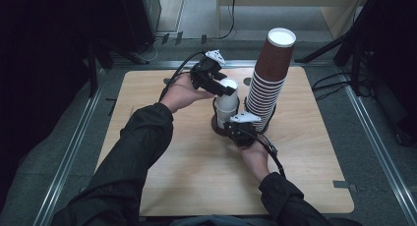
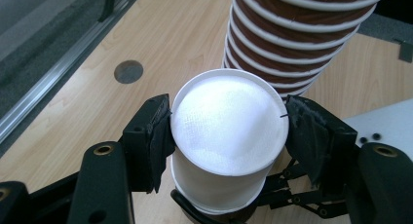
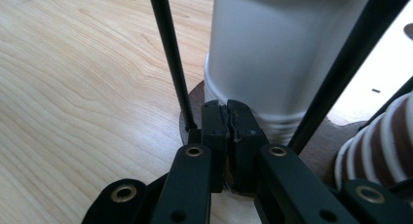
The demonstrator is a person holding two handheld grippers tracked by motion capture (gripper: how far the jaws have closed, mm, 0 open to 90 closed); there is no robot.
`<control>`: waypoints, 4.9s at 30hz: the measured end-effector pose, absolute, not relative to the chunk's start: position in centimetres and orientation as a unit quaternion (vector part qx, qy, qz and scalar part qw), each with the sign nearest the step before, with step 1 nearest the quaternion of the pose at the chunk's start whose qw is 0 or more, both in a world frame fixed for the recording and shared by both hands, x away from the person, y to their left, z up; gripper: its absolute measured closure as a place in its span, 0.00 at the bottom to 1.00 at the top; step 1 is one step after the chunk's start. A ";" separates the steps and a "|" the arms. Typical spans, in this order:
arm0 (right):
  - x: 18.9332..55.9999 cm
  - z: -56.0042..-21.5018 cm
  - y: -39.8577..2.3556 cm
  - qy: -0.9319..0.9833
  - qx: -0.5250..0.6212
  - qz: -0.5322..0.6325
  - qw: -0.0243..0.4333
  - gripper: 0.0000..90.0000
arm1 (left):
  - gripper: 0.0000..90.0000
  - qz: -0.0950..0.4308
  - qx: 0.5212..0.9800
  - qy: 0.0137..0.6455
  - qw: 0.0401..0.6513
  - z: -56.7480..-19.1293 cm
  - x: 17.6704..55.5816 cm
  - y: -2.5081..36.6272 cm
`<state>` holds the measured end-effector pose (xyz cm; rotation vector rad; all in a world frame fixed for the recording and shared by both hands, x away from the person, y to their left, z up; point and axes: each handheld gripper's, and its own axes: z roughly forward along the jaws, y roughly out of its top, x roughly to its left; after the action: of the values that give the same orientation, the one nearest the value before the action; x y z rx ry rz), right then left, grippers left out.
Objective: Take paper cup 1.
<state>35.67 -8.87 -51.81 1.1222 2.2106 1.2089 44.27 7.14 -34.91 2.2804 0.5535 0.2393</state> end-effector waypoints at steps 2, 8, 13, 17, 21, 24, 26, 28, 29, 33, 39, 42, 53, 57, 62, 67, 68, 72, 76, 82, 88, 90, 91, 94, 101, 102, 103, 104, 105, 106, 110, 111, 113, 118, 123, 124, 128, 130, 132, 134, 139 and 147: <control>35.6 -51.8 -8.8 0.788 0.397 0.430 0.190 0.96 | 0.40 0.095 0.894 0.215 0.382 -34.3 44.1 7.2; 35.5 -51.7 -8.9 0.787 0.397 0.433 0.188 0.96 | 0.40 0.103 0.892 0.209 0.387 -33.1 43.6 7.6; 35.3 -51.5 -9.1 0.787 0.397 0.436 0.182 0.96 | 0.40 0.107 0.890 0.208 0.392 -31.9 42.9 8.1; 35.1 -51.3 -9.1 0.790 0.392 0.437 0.175 0.95 | 0.40 0.104 0.891 0.202 0.394 -31.3 42.1 8.5; 34.6 -51.0 -9.2 0.801 0.380 0.438 0.149 0.93 | 0.40 0.101 0.890 0.198 0.399 -31.1 40.8 9.3; 34.1 -50.6 -9.3 0.808 0.368 0.439 0.142 0.93 | 0.40 0.097 0.889 0.199 0.401 -31.5 39.9 10.1; 33.8 -50.3 -9.5 0.814 0.356 0.438 0.138 0.92 | 0.40 0.091 0.888 0.201 0.403 -31.9 39.4 10.5; 33.5 -50.0 -9.6 0.823 0.341 0.436 0.126 0.88 | 0.40 0.088 0.888 0.202 0.404 -32.4 38.7 10.9; 33.5 -49.9 -9.7 0.831 0.330 0.434 0.114 0.87 | 0.40 0.088 0.888 0.202 0.404 -32.4 38.7 10.9; 33.2 -49.5 -10.2 0.843 0.298 0.438 0.093 0.81 | 0.40 0.089 0.888 0.195 0.407 -33.2 36.9 12.0; 33.4 -49.6 -11.3 0.850 0.276 0.448 0.025 0.63 | 0.40 0.079 0.890 0.191 0.407 -34.1 35.7 12.9; 33.3 -49.5 -11.8 0.857 0.267 0.441 0.002 0.58 | 0.40 0.071 0.889 0.195 0.407 -34.9 35.4 13.1; 31.7 -48.7 -12.7 0.875 0.178 0.450 -0.015 0.42 | 0.40 0.057 0.895 0.190 0.400 -37.6 34.3 13.0; 31.4 -48.4 -13.4 0.873 0.169 0.457 -0.021 0.34 | 0.40 0.051 0.900 0.181 0.393 -38.6 34.0 12.7; 31.4 -48.3 -14.0 0.869 0.169 0.464 -0.022 0.31 | 0.40 0.038 0.901 0.173 0.395 -39.5 33.8 12.2; 31.5 -48.2 -14.1 0.869 0.164 0.466 -0.025 0.27 | 0.40 0.021 0.898 0.173 0.405 -40.7 33.8 11.7; 31.5 -48.1 -14.1 0.869 0.162 0.466 -0.025 0.27 | 0.40 0.020 0.897 0.174 0.405 -40.9 33.8 11.7; 31.6 -48.2 -14.1 0.869 0.164 0.467 -0.026 0.26 | 0.40 0.021 0.897 0.173 0.406 -41.4 33.8 11.7; 31.9 -48.3 -13.9 0.867 0.168 0.468 -0.031 0.26 | 0.40 0.015 0.898 0.172 0.404 -41.9 33.8 11.8; 32.2 -48.5 -13.2 0.870 0.167 0.464 -0.022 0.26 | 0.40 0.005 0.899 0.174 0.402 -42.4 33.6 11.6; 32.0 -48.4 -12.7 0.869 0.156 0.469 -0.024 0.25 | 0.40 0.001 0.903 0.169 0.396 -42.6 33.3 11.4; 32.0 -48.4 -12.6 0.868 0.161 0.468 -0.029 0.25 | 0.40 -0.001 0.903 0.168 0.396 -42.7 33.3 11.3; 32.0 -48.4 -12.5 0.867 0.160 0.470 -0.028 0.25 | 0.40 -0.002 0.903 0.167 0.396 -42.7 33.2 11.2; 32.1 -48.4 -12.4 0.865 0.156 0.477 -0.027 0.25 | 0.40 -0.004 0.905 0.161 0.394 -42.8 33.1 11.0; 32.0 -48.5 -11.7 0.864 0.147 0.481 -0.035 0.23 | 0.40 -0.011 0.905 0.148 0.399 -42.6 32.7 10.4; 32.0 -48.5 -11.6 0.863 0.149 0.481 -0.039 0.22 | 0.40 -0.011 0.904 0.147 0.401 -42.6 32.6 10.3; 32.1 -48.5 -11.5 0.859 0.149 0.488 -0.040 0.19 | 0.40 -0.012 0.904 0.144 0.403 -42.5 32.5 10.2; 32.1 -48.5 -11.4 0.859 0.151 0.488 -0.045 0.19 | 0.40 -0.012 0.905 0.142 0.402 -42.4 32.5 10.2; 32.1 -48.5 -11.4 0.859 0.151 0.488 -0.045 0.19 | 0.40 -0.012 0.905 0.142 0.402 -42.4 32.5 10.2; 32.2 -48.7 -11.2 0.859 0.146 0.489 -0.039 0.19 | 0.40 -0.013 0.904 0.140 0.403 -42.3 32.4 10.1; 32.3 -49.0 -11.0 0.865 0.147 0.479 -0.035 0.19 | 0.40 -0.015 0.903 0.136 0.406 -42.1 32.3 10.2; 32.3 -49.0 -11.0 0.865 0.146 0.479 -0.036 0.19 | 0.40 -0.015 0.903 0.136 0.406 -42.1 32.3 10.2; 32.3 -48.9 -11.0 0.863 0.145 0.482 -0.037 0.20 | 0.40 -0.015 0.903 0.136 0.406 -42.1 32.3 10.2; 32.2 -48.8 -10.9 0.863 0.142 0.483 -0.042 0.22 | 0.40 -0.015 0.904 0.135 0.406 -42.1 32.2 10.1; 32.3 -48.8 -10.8 0.862 0.138 0.486 -0.040 0.22 | 0.40 -0.015 0.904 0.133 0.405 -42.1 32.1 10.0; 32.3 -48.8 -10.8 0.862 0.138 0.486 -0.042 0.23 | 0.40 -0.014 0.905 0.132 0.405 -42.1 32.1 9.9; 32.3 -48.8 -10.8 0.863 0.130 0.486 -0.041 0.27 | 0.40 -0.014 0.906 0.130 0.402 -42.2 32.1 9.9; 32.1 -48.7 -10.8 0.866 0.131 0.481 -0.043 0.28 | 0.40 -0.014 0.907 0.130 0.401 -42.2 32.1 9.9; 32.1 -48.7 -10.8 0.866 0.130 0.481 -0.042 0.28 | 0.40 -0.015 0.907 0.129 0.400 -42.2 32.1 9.9; 32.1 -48.7 -10.8 0.867 0.126 0.480 -0.039 0.29 | 0.40 -0.016 0.907 0.132 0.400 -42.2 32.1 9.9; 32.0 -48.7 -10.7 0.869 0.122 0.479 -0.033 0.30 | 0.26 -0.007 0.906 0.133 0.401 -42.3 31.9 9.8; 32.7 -48.5 -12.1 0.856 0.136 0.499 -0.018 0.31 | 0.08 -0.018 0.900 0.167 0.402 -42.6 32.3 10.6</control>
<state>32.68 -12.05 -48.47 0.4319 2.7206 1.5846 32.28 10.58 -42.59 2.2747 0.4211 -0.0461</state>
